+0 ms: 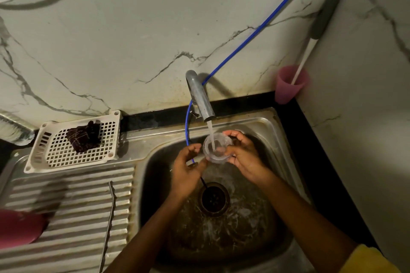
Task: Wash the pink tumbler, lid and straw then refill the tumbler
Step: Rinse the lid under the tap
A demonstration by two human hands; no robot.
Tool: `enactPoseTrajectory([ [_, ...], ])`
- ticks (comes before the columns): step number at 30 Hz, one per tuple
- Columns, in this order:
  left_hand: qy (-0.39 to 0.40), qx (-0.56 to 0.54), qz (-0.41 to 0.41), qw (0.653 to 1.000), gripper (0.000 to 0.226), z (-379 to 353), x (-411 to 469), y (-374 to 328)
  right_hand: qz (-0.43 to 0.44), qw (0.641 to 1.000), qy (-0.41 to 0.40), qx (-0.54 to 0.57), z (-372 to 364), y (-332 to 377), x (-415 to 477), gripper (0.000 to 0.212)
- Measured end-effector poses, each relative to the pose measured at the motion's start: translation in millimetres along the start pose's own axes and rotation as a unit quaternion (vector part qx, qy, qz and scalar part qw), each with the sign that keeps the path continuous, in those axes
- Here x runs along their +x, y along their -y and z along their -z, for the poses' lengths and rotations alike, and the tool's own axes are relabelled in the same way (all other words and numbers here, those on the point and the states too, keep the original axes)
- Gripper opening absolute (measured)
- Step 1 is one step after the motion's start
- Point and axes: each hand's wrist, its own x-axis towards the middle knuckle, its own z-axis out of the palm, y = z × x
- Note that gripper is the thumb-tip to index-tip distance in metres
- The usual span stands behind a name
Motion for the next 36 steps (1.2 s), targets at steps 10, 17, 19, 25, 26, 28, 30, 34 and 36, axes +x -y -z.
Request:
enactPoseTrajectory([
  [10, -0.023, -0.111, 0.177, 0.978, 0.014, 1, 1, 6, 0.002, 0.982, 0.023, -0.188, 15, 19, 15, 0.044],
  [17, -0.018, -0.189, 0.269, 0.944, 0.013, -6, 0, 4, 0.036, 0.973, 0.017, -0.226, 12, 38, 22, 0.042],
  [19, 0.004, -0.215, 0.289, 0.933, 0.019, -7, 2, 3, 0.046, 0.967, 0.059, -0.244, 11, 38, 21, 0.044],
  [25, 0.087, -0.303, 0.270, 0.910, 0.026, -18, 3, -6, 0.041, 0.979, 0.071, -0.187, 14, 26, 17, 0.042],
  [26, 0.082, -0.296, 0.247, 0.919, 0.025, -20, 1, -7, 0.035, 0.982, 0.068, -0.172, 13, 23, 17, 0.040],
  [28, 0.060, -0.245, 0.190, 0.949, 0.022, -23, -2, -9, 0.019, 0.989, 0.053, -0.140, 11, 19, 13, 0.029],
  [30, 0.023, -0.148, 0.116, 0.982, 0.025, -25, -3, -6, -0.010, 0.993, 0.039, -0.110, 8, 18, 8, 0.020],
  [34, -0.003, 0.076, -0.074, 0.994, 0.032, -21, -2, 11, -0.070, 0.998, 0.010, -0.005, 2, 13, -4, 0.033],
  [36, 0.029, 0.150, -0.172, 0.973, 0.031, -19, 0, 20, -0.063, 0.997, -0.007, 0.040, 0, 7, -9, 0.029],
])
